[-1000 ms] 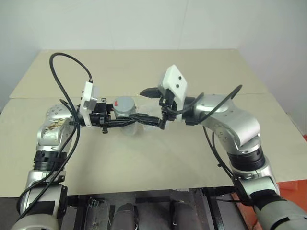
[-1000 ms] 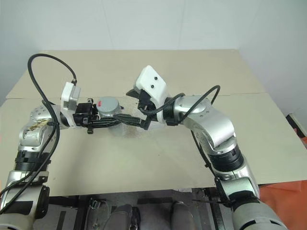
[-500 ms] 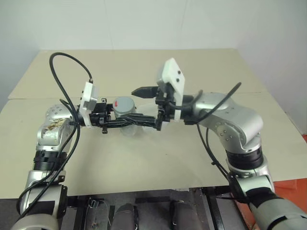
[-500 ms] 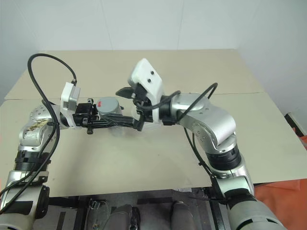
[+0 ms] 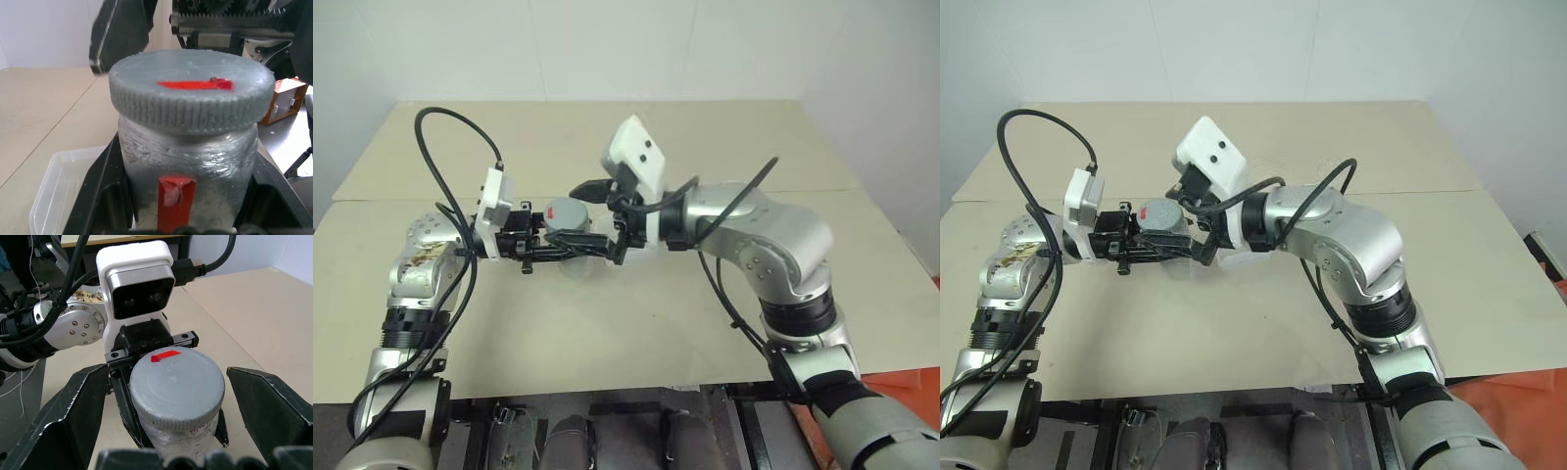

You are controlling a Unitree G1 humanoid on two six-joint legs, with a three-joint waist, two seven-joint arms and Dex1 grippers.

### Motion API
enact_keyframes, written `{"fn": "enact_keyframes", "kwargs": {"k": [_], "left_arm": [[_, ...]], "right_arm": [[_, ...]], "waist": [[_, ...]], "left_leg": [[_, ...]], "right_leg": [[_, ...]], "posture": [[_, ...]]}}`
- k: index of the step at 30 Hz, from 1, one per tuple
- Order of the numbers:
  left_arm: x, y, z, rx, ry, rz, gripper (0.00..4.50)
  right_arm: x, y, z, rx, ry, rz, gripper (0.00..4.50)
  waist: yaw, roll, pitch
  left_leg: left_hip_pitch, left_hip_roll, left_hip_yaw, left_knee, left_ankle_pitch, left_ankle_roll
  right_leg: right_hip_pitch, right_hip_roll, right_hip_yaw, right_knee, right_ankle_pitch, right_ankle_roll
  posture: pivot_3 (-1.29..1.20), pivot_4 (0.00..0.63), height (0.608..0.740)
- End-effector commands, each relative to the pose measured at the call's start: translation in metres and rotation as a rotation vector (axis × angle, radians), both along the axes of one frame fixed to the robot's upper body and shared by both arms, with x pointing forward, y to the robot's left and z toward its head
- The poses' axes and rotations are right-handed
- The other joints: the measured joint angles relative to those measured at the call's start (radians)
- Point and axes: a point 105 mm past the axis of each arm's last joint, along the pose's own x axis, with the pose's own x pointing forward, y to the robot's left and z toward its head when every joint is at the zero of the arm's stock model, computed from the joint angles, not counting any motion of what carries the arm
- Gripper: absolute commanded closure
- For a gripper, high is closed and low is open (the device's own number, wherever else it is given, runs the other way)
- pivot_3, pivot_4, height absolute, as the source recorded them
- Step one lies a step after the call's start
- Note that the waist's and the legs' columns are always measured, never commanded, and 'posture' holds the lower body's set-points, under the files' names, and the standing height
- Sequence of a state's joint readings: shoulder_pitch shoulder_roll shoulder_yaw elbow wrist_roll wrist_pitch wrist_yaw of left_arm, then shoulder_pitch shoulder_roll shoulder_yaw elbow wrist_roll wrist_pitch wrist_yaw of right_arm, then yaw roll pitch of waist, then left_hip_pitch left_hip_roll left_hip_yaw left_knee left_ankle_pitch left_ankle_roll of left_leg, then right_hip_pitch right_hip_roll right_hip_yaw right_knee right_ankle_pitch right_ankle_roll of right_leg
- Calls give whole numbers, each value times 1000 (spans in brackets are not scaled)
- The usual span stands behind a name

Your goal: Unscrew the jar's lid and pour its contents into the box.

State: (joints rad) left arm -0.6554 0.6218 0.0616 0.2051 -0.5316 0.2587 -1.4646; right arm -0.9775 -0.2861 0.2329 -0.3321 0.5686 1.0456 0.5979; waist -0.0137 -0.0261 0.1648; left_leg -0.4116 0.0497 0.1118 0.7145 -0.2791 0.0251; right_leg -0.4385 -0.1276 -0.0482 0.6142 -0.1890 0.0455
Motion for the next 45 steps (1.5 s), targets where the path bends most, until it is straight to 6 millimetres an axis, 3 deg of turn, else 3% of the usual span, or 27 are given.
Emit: {"fn": "enact_keyframes", "kwargs": {"k": [1,23,26,30,39,45], "left_arm": [[-4,-2,10,-2,-62,-14,2493],[-4,-1,10,0,-61,-13,2493],[-4,-1,10,1,-61,-13,2493],[-4,-1,10,1,-60,-14,2493],[-4,-2,8,3,-53,-16,2493],[-10,-3,-5,10,-17,-23,2493]], "right_arm": [[-4,4,12,2,-59,8,20],[-1,7,17,10,-94,-2,20],[-1,7,17,16,-102,-4,615],[-1,7,18,21,-107,-5,1729],[1,5,20,36,-119,-18,1730],[8,-4,36,65,-175,-42,1730]], "waist": [[-1,0,0],[-1,0,0],[-1,0,0],[-1,0,0],[-1,0,0],[-2,0,0]], "left_leg": [[0,0,0,0,0,0],[0,0,0,0,0,0],[0,0,0,0,0,0],[0,0,0,0,0,0],[0,0,0,0,0,0],[0,0,0,0,0,0]], "right_leg": [[0,0,0,0,0,0],[0,0,0,0,0,0],[0,0,0,0,0,0],[0,0,0,0,0,0],[0,0,0,0,0,0],[0,0,0,0,0,0]], "posture": [[0,150,740],[0,150,740],[0,150,740],[0,150,740],[0,150,740],[0,150,740]]}}
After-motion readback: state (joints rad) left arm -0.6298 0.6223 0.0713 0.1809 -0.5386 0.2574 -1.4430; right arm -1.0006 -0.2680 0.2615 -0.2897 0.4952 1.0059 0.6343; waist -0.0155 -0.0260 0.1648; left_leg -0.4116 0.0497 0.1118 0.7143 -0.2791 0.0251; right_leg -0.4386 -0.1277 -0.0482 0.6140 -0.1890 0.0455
